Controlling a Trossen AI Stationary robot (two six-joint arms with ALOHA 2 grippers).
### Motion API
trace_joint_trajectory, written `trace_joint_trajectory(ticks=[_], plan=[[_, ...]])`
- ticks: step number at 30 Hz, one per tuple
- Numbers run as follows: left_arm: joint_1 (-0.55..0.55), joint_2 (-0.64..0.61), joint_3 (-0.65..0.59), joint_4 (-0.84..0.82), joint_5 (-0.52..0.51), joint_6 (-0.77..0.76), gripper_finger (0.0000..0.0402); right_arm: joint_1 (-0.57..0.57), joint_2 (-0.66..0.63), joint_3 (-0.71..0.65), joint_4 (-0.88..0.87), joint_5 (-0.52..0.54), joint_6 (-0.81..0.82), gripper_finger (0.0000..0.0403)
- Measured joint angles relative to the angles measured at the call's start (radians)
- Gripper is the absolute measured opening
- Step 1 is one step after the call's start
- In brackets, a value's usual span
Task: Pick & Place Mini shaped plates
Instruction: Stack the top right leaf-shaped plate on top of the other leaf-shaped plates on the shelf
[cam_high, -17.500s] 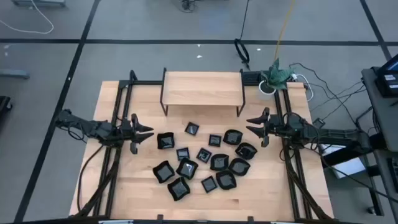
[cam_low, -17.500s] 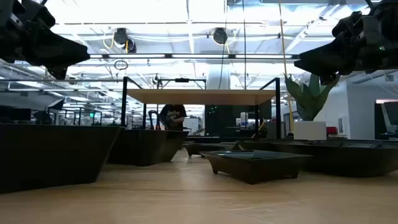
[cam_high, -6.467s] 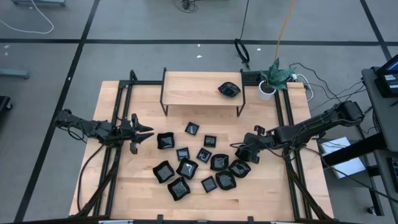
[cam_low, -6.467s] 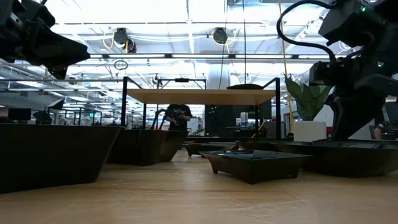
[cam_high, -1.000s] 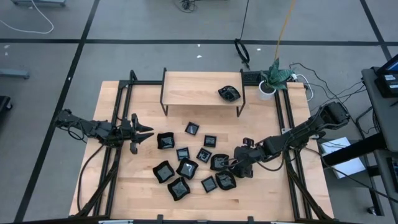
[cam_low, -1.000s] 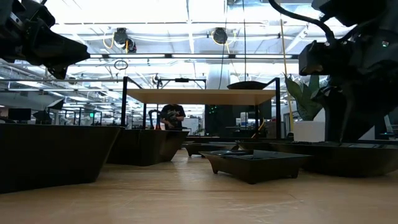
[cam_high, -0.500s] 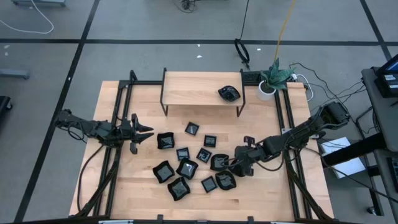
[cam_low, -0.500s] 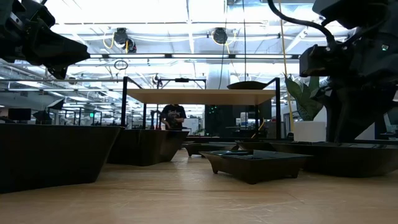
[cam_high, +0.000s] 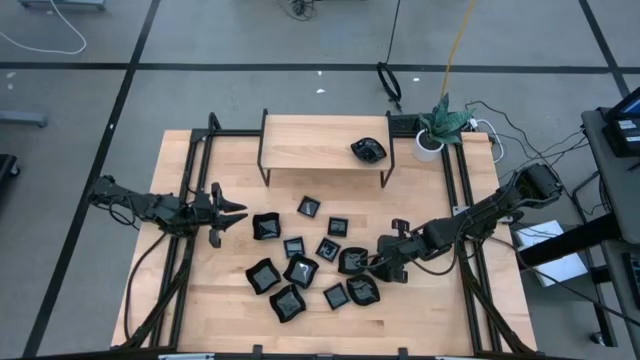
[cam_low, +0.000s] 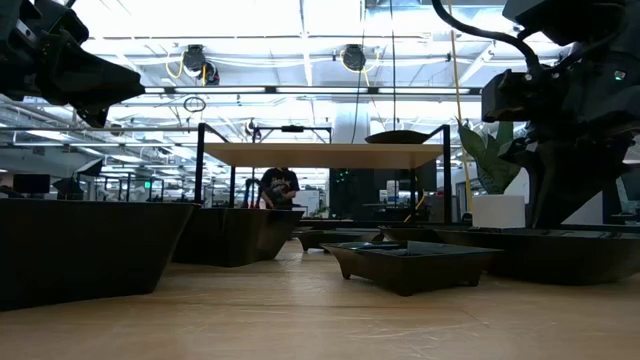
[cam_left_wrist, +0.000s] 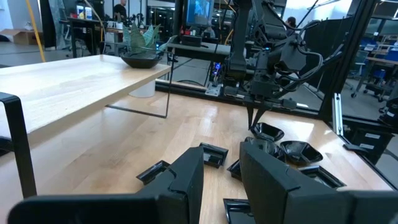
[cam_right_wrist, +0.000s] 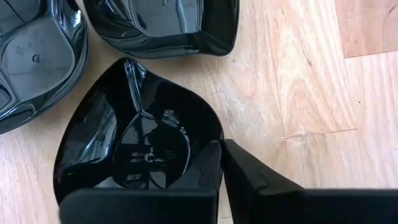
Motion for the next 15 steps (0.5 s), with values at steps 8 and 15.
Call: trace_joint_trajectory(ticks=[8, 15], plan=[[0.0, 0.0, 0.0, 0.0, 0.0, 0.0, 0.0106, 0.0, 0.0, 0.0, 0.011, -0.001, -0.026, 0.0002], [0.0, 0.0, 0.0, 0.0, 0.0, 0.0, 0.0106, -0.001, -0.086, 0.006, 0.006, -0.002, -0.034, 0.0]])
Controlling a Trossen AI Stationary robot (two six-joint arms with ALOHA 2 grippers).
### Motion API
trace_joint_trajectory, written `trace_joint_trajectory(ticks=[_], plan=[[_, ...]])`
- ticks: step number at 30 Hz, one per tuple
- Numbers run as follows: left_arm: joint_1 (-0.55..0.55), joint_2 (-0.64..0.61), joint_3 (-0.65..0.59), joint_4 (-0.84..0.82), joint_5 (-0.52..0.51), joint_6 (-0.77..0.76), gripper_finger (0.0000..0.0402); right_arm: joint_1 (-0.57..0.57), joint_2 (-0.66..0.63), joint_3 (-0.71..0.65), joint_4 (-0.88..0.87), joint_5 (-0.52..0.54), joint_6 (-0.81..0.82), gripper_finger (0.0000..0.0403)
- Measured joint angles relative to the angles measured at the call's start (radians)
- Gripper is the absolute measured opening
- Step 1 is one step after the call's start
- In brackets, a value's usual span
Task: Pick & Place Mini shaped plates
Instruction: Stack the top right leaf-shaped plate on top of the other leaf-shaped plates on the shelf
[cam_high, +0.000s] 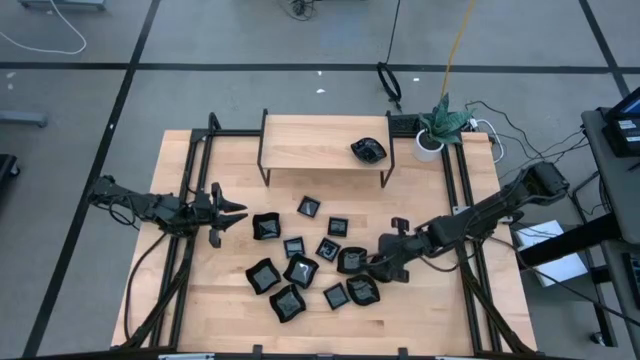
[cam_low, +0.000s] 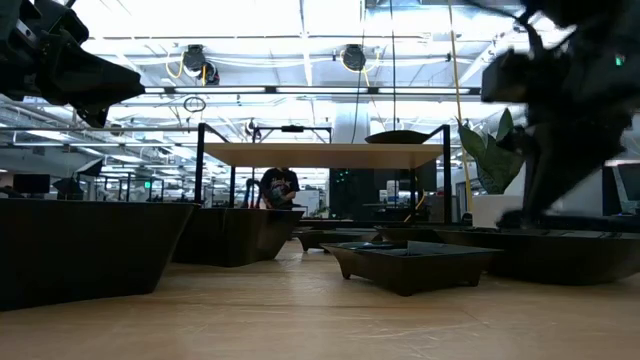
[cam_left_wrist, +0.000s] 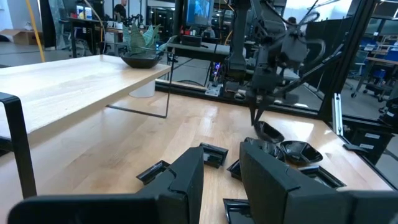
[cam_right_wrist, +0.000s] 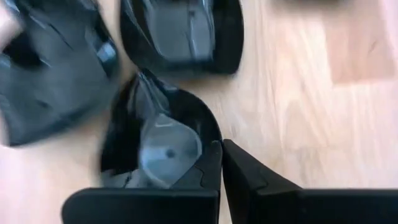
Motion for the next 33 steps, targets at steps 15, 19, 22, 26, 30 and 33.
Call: trace_joint_trajectory(ticks=[15, 19, 22, 26, 30, 33], plan=[[0.0, 0.0, 0.0, 0.0, 0.0, 0.0, 0.0106, -0.104, -0.322, 0.028, 0.12, 0.05, -0.2, 0.0], [0.0, 0.0, 0.0, 0.0, 0.0, 0.0, 0.0106, -0.217, -0.343, 0.104, 0.071, -0.001, -0.251, 0.0], [0.0, 0.0, 0.0, 0.0, 0.0, 0.0, 0.0106, -0.317, -0.321, 0.198, 0.024, -0.1, -0.316, 0.0], [0.0, 0.0, 0.0, 0.0, 0.0, 0.0, 0.0106, -0.465, -0.252, 0.384, -0.106, -0.201, -0.418, 0.0], [0.0, 0.0, 0.0, 0.0, 0.0, 0.0, 0.0106, -0.636, -0.151, 0.598, -0.264, -0.252, -0.475, 0.0], [0.0, 0.0, 0.0, 0.0, 0.0, 0.0, 0.0106, -0.765, -0.069, 0.728, -0.343, -0.343, -0.518, 0.0]])
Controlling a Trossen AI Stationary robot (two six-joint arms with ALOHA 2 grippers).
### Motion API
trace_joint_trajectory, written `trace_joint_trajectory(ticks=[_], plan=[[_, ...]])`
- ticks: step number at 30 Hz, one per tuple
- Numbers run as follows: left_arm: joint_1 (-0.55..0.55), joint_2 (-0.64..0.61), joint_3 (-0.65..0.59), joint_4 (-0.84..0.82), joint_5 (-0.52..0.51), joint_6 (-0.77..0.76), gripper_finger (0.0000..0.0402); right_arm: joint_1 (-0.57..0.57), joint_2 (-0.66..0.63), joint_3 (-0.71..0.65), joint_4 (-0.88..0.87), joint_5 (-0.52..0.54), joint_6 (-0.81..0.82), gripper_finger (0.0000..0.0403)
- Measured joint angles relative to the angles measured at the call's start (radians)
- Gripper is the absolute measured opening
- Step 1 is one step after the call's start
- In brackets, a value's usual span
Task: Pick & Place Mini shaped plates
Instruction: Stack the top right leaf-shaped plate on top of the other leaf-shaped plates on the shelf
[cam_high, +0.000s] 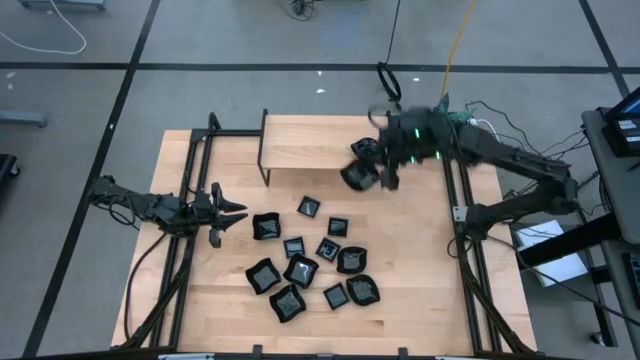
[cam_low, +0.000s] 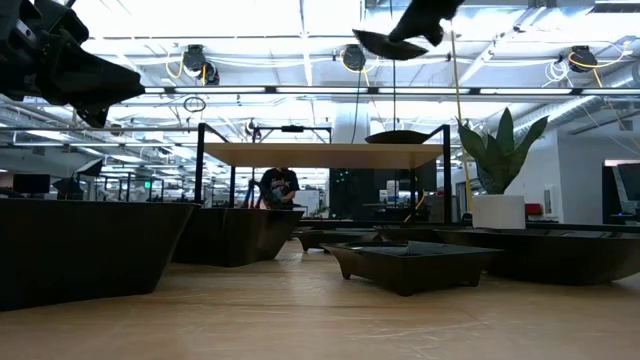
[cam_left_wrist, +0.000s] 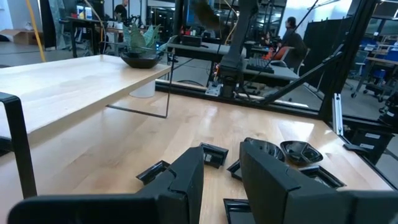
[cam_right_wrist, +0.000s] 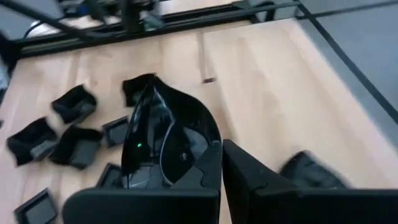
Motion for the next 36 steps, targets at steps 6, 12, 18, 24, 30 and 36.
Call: trace_joint_trajectory(ticks=[6, 12, 18, 24, 30, 36], plan=[[0.0, 0.0, 0.0, 0.0, 0.0, 0.0, 0.0106, -0.22, 0.132, 0.123, -0.068, -0.151, -0.025, 0.0], [0.0, 0.0, 0.0, 0.0, 0.0, 0.0, 0.0106, -0.358, 0.214, 0.127, -0.175, -0.158, -0.033, 0.0], [0.0, 0.0, 0.0, 0.0, 0.0, 0.0, 0.0106, -0.401, 0.246, 0.108, -0.159, -0.158, -0.078, 0.0], [0.0, 0.0, 0.0, 0.0, 0.0, 0.0, 0.0106, -0.406, 0.247, 0.082, -0.125, -0.157, -0.099, 0.0], [0.0, 0.0, 0.0, 0.0, 0.0, 0.0, 0.0106, -0.406, 0.247, 0.044, -0.109, -0.157, -0.099, 0.0], [0.0, 0.0, 0.0, 0.0, 0.0, 0.0, 0.0106, -0.405, 0.247, -0.003, -0.041, -0.156, -0.093, 0.0002]])
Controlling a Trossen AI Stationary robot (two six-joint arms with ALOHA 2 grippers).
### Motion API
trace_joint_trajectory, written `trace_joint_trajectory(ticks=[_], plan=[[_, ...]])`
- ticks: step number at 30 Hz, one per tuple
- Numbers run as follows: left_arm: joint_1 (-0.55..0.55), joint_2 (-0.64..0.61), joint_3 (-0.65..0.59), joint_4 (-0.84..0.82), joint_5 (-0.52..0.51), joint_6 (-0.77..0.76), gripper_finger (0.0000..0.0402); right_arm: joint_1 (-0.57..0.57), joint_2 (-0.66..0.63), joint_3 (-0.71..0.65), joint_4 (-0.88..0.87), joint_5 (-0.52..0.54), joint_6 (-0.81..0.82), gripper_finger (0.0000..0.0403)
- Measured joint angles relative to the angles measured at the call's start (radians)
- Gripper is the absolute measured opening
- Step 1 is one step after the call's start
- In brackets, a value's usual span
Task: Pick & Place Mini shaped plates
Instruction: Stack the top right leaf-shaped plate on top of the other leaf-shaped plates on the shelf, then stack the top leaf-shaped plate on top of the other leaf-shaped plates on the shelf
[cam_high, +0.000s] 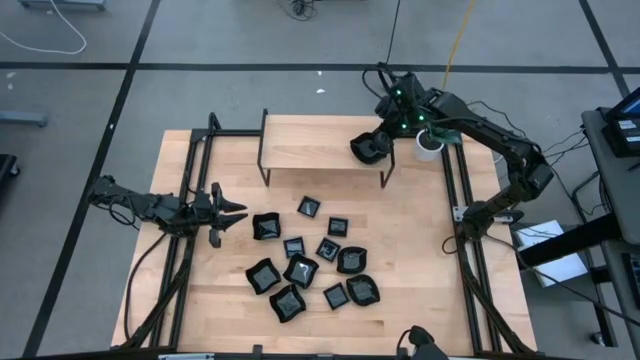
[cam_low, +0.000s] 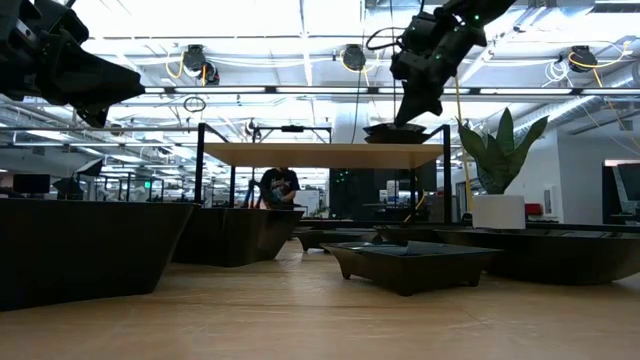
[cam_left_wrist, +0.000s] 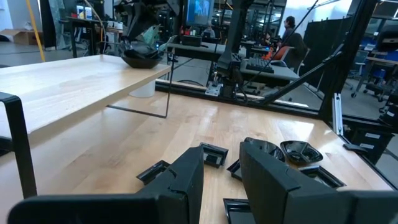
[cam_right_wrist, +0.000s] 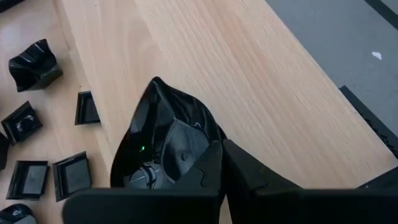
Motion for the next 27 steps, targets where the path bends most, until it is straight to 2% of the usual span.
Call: trace_joint_trajectory(ticks=[7, 13, 17, 19, 22, 24, 27], plan=[[0.0, 0.0, 0.0, 0.0, 0.0, 0.0, 0.0106, 0.0, -0.003, -0.005, 0.004, 0.004, 0.002, 0.0051], [0.0, 0.0, 0.0, 0.0, 0.0, 0.0, 0.0106, 0.018, -0.038, -0.006, 0.036, 0.135, -0.004, 0.0117], [0.0, 0.0, 0.0, 0.0, 0.0, 0.0, 0.0106, 0.07, -0.097, -0.006, 0.055, 0.103, -0.007, 0.0146], [0.0, 0.0, 0.0, 0.0, 0.0, 0.0, 0.0106, 0.132, -0.131, -0.006, 0.046, 0.075, -0.037, 0.0155], [0.0, 0.0, 0.0, 0.0, 0.0, 0.0, 0.0106, 0.28, -0.183, -0.006, 0.008, 0.091, -0.101, 0.0162], [0.0, 0.0, 0.0, 0.0, 0.0, 0.0, 0.0106, 0.411, -0.205, -0.006, 0.019, 0.15, -0.108, 0.0162], [0.0, 0.0, 0.0, 0.0, 0.0, 0.0, 0.0106, 0.646, -0.216, -0.006, 0.055, 0.298, -0.092, 0.0161]])
